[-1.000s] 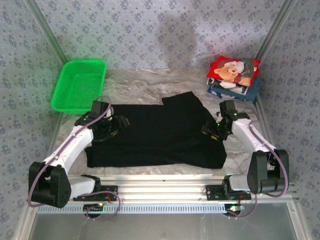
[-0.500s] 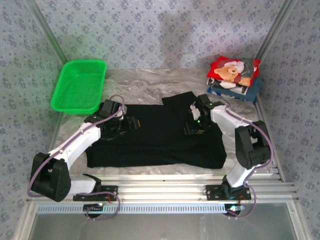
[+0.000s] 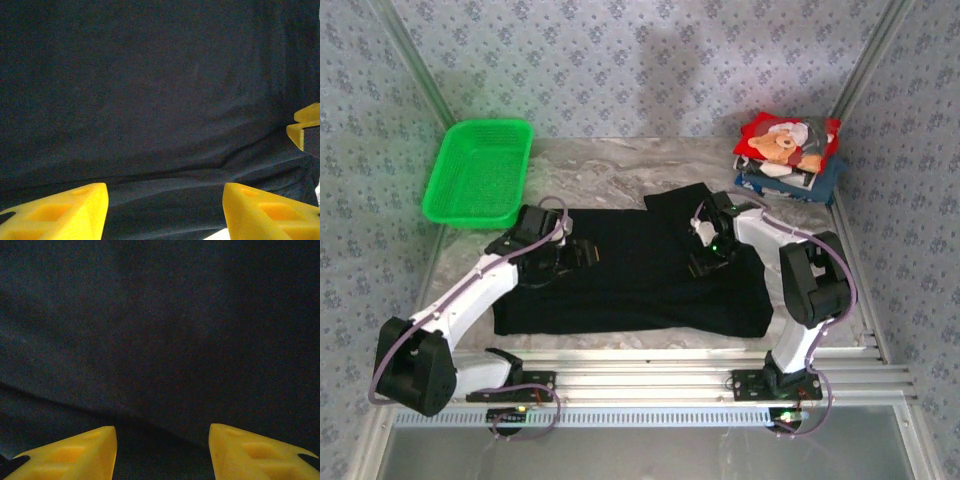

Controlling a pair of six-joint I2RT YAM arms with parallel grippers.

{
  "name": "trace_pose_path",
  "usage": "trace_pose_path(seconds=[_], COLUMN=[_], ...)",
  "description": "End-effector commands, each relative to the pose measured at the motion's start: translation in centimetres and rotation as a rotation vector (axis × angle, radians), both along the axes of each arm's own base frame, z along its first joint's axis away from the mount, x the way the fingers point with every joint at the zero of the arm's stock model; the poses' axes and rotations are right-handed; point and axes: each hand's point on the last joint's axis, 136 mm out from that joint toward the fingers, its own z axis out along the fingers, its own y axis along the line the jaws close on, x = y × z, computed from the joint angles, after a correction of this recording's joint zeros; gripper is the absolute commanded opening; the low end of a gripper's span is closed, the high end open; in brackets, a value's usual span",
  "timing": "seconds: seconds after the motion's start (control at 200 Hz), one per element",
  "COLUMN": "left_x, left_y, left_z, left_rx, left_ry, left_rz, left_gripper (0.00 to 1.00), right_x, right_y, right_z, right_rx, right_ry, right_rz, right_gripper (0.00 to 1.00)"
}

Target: Fold and stack the t-shirts

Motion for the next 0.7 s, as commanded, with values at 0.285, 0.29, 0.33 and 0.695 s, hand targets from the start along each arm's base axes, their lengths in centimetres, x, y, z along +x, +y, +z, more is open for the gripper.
trace_pose_path(seconds=[0.285, 0.29, 0.33, 0.695], left_x=[-0.6, -0.6, -0.6, -0.7], left_y=[0.1, 0.1, 0.0, 0.0], left_z=[-1.3, -1.3, -1.5, -2.9], left_rx=[-0.002, -0.003, -0.003, 0.010], left_ry=[0.026, 0.025, 0.030, 0.053], left_rz=[0.020, 0.020, 0.019, 0.021], left_gripper=[0.62, 0.62, 0.62, 0.62], right_x=[-2.2, -2.2, -2.4, -1.1], right_y=[0.4, 0.3, 0.3, 1.2], right_z=[0.8, 0.8, 0.8, 1.6], right_rx=[0.058, 0.058, 0.056, 0.035], right_ry=[0.019, 0.019, 0.024, -0.046], right_rz=[0.024, 0.023, 0.021, 0.049], right_gripper=[0.33, 0.32, 0.29, 0.05])
